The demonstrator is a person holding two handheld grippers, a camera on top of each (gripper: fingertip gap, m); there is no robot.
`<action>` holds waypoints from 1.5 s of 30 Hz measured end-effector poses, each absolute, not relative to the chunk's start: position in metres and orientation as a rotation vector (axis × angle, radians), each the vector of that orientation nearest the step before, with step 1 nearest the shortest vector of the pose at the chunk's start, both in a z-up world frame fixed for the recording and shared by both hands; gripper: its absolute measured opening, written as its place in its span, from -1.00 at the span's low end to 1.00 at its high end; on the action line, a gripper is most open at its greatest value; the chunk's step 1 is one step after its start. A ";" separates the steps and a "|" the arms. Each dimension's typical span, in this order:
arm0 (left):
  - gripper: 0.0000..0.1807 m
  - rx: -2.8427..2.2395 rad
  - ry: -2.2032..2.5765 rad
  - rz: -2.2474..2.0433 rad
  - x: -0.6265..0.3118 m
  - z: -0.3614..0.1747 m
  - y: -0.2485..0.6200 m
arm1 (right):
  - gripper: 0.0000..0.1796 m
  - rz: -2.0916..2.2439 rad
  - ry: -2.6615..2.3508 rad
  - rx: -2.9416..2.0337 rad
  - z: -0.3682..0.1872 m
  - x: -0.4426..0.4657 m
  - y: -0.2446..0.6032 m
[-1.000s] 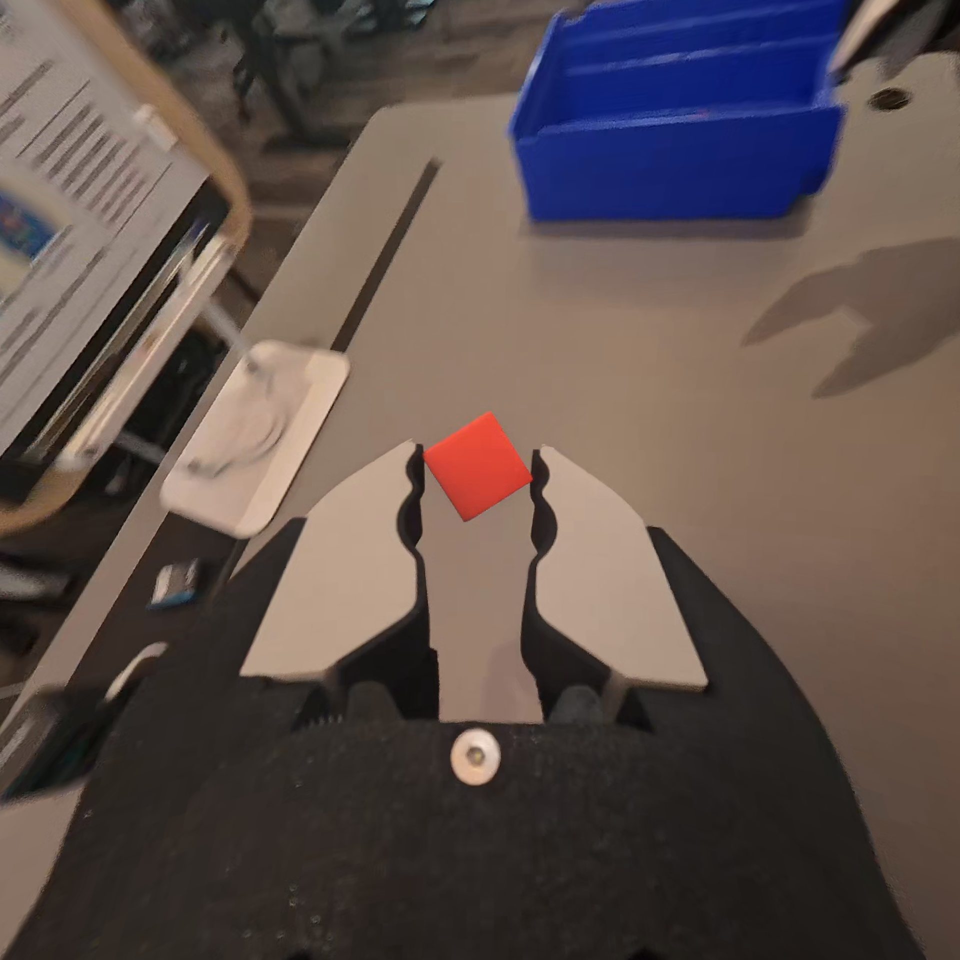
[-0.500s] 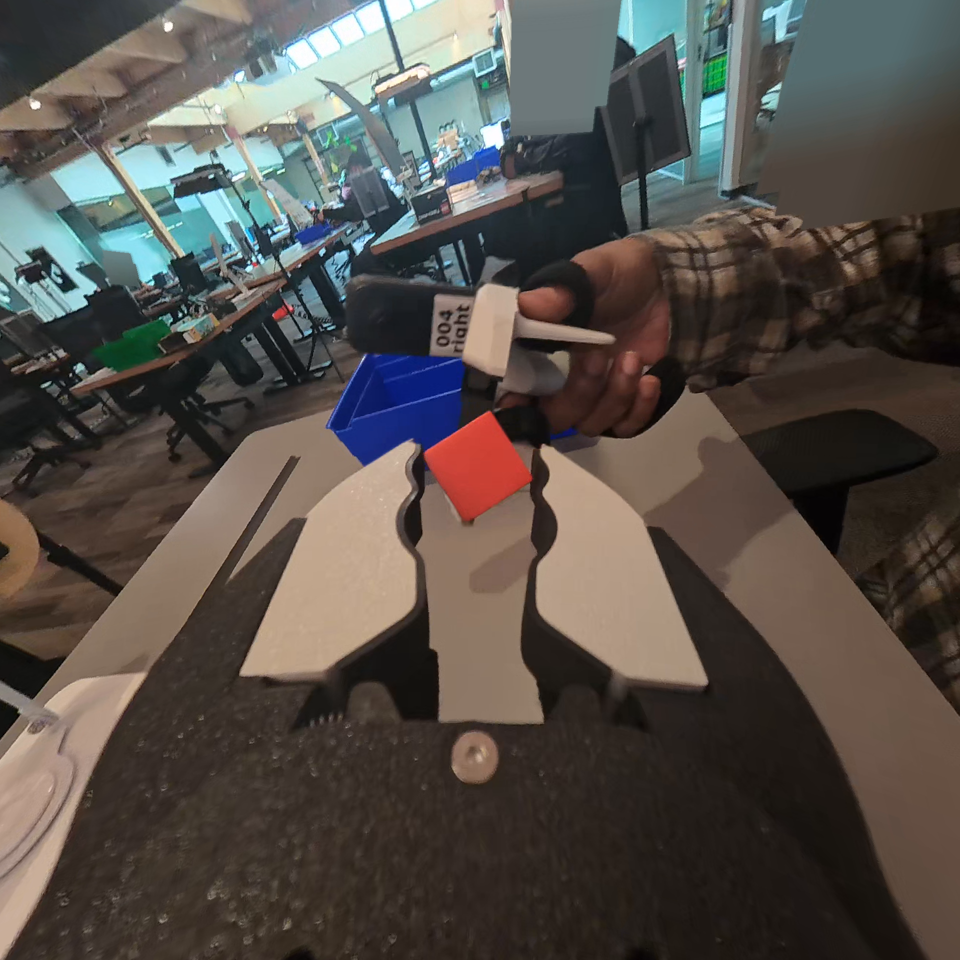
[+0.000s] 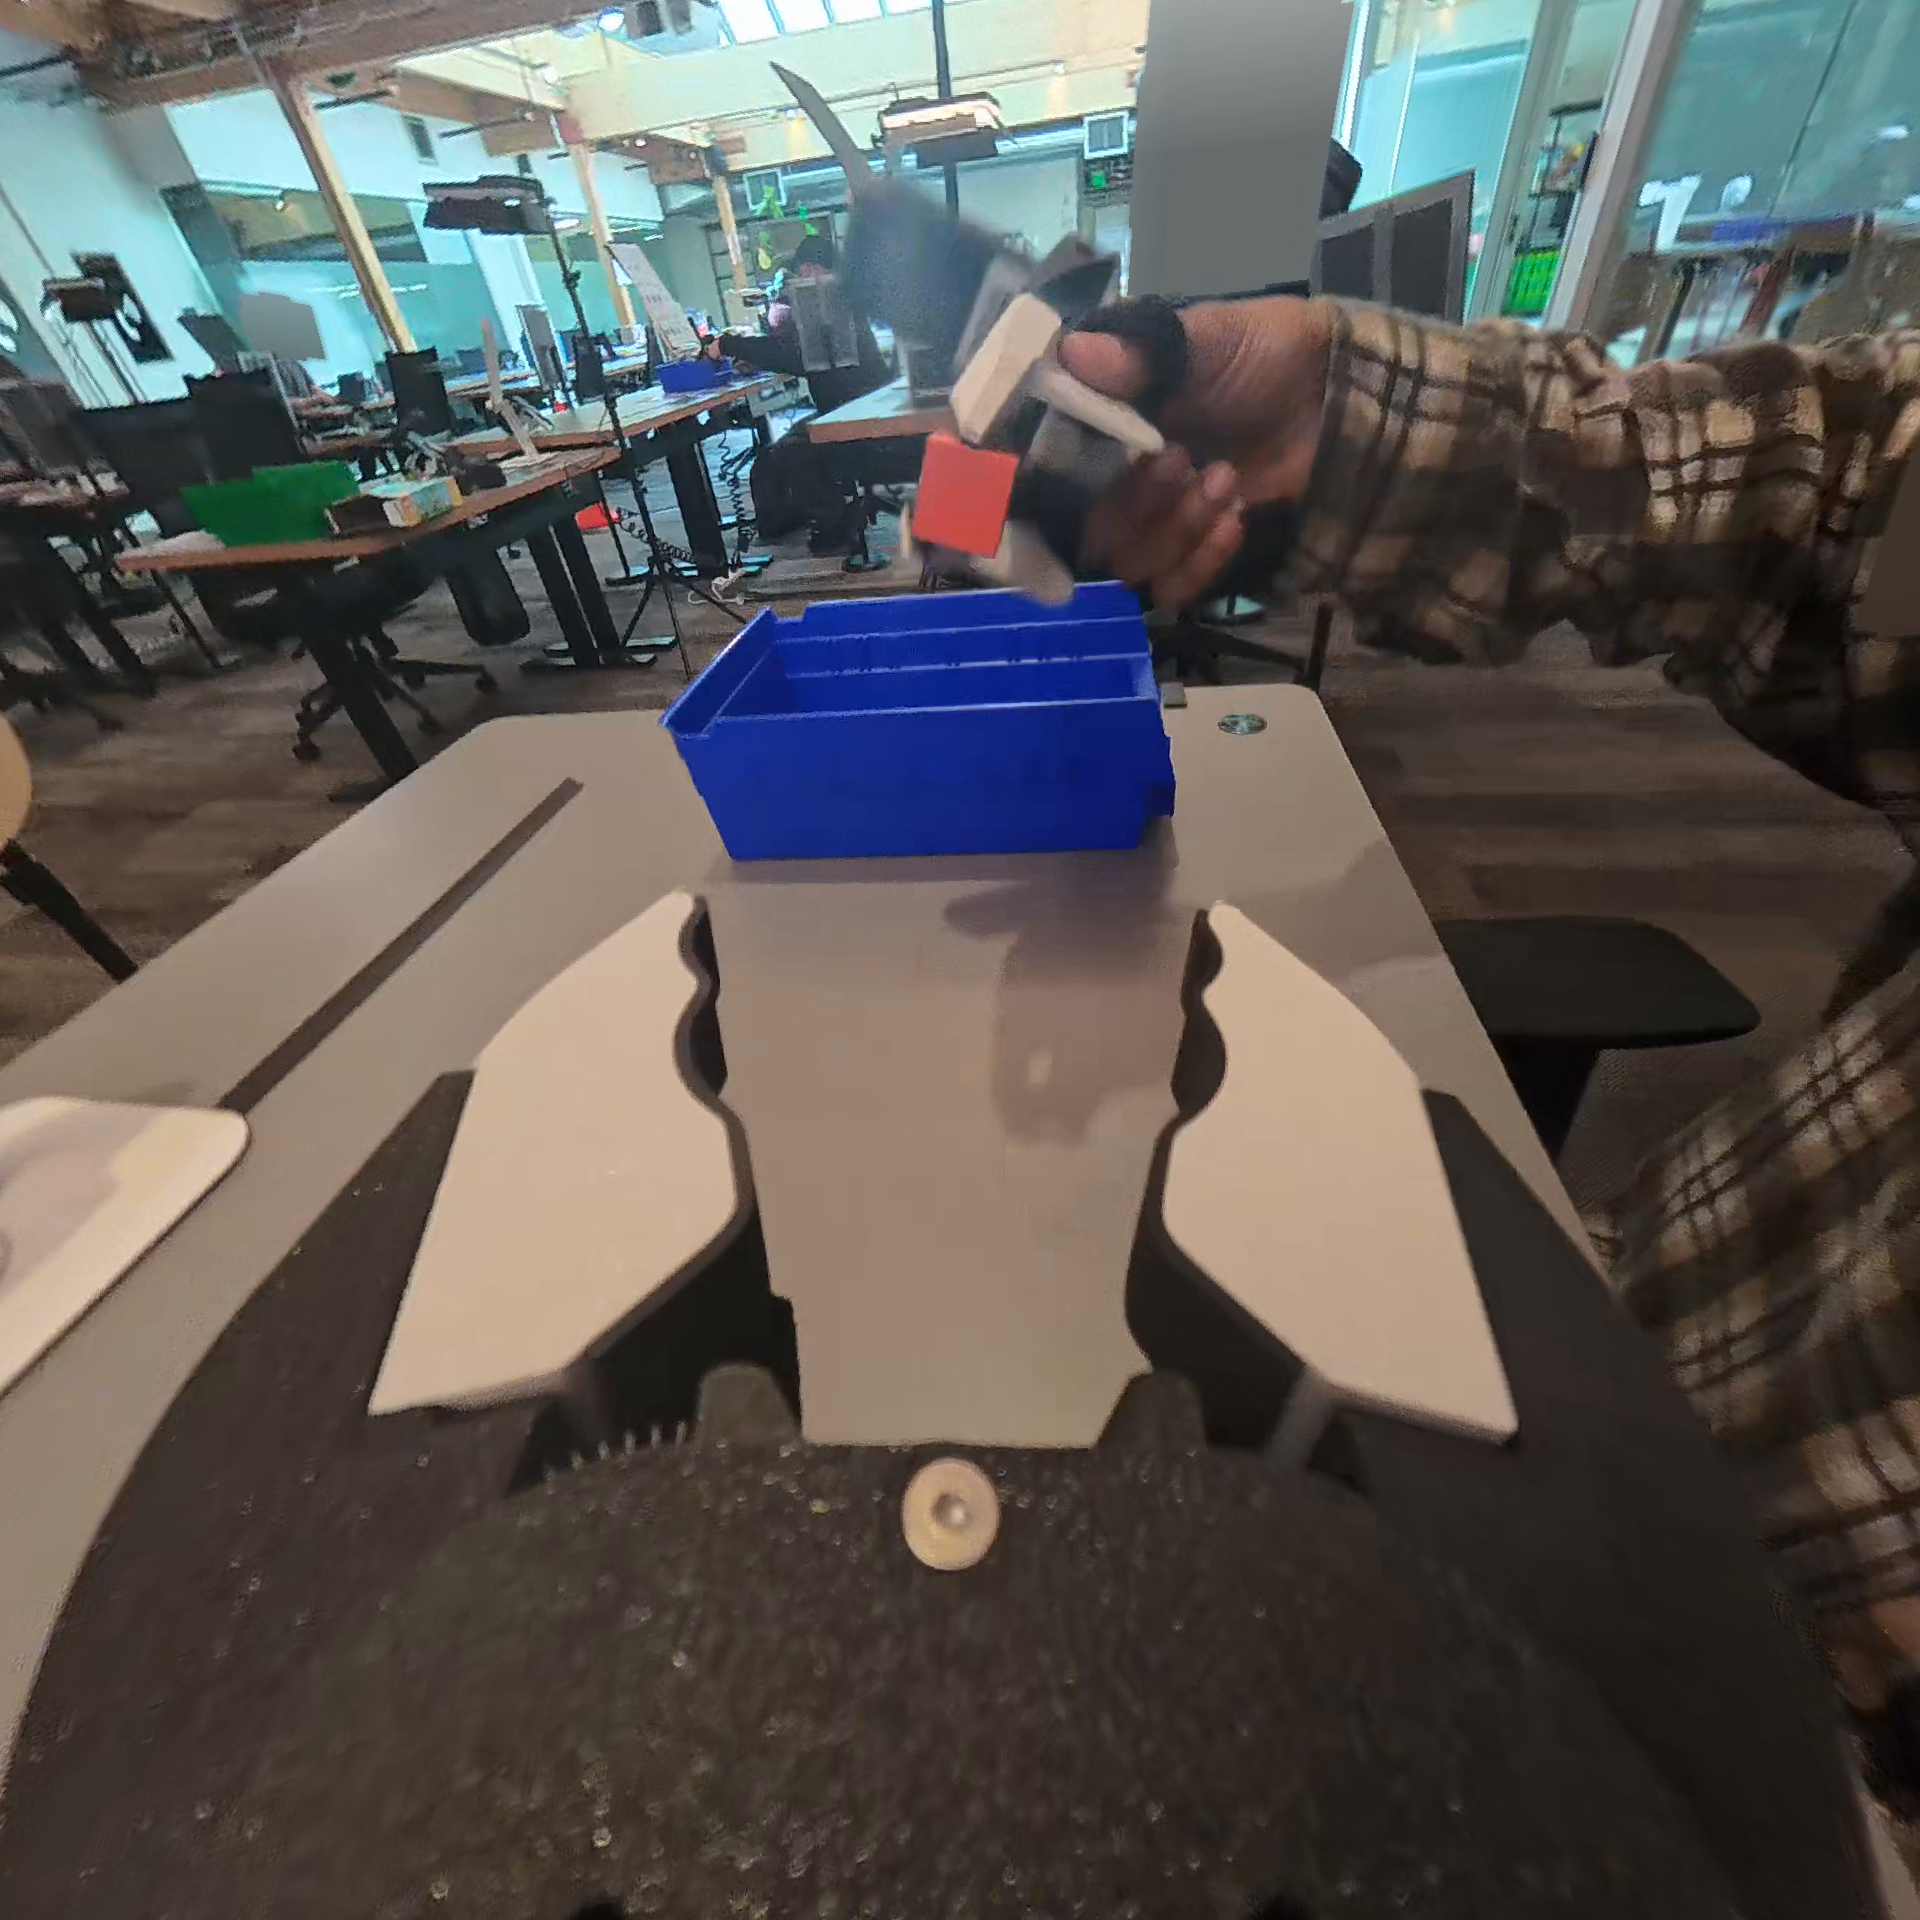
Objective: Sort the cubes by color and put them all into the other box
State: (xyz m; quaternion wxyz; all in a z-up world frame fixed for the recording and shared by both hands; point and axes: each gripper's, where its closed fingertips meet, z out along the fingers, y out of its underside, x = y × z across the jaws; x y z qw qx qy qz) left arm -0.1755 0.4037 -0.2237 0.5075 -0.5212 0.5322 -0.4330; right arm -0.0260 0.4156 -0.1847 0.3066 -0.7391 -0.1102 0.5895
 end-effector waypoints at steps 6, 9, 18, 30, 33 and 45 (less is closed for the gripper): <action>-0.09 -1.338 1.183 -1.070 -0.206 -0.251 0.419 | -0.69 0.659 -0.128 -2.366 -0.255 0.162 0.406; -0.13 -1.346 1.185 -1.107 -0.205 -0.253 0.419 | -0.69 0.530 -0.116 -2.501 -0.298 0.194 0.391; -0.13 -1.407 1.173 -0.949 -0.232 -0.245 0.422 | -0.29 0.306 -0.187 -2.374 -0.259 0.192 0.404; -0.22 -2.047 0.986 -0.182 -0.530 -0.221 0.472 | -0.36 0.688 -0.842 -1.983 -0.239 -0.054 0.391; -0.23 -2.292 0.997 -0.106 -0.594 -0.247 0.469 | -0.35 0.747 -0.921 -1.998 -0.257 -0.083 0.391; -0.32 -2.650 1.206 0.209 -0.701 -0.346 0.454 | -0.40 0.870 -0.986 -2.000 -0.260 -0.121 0.388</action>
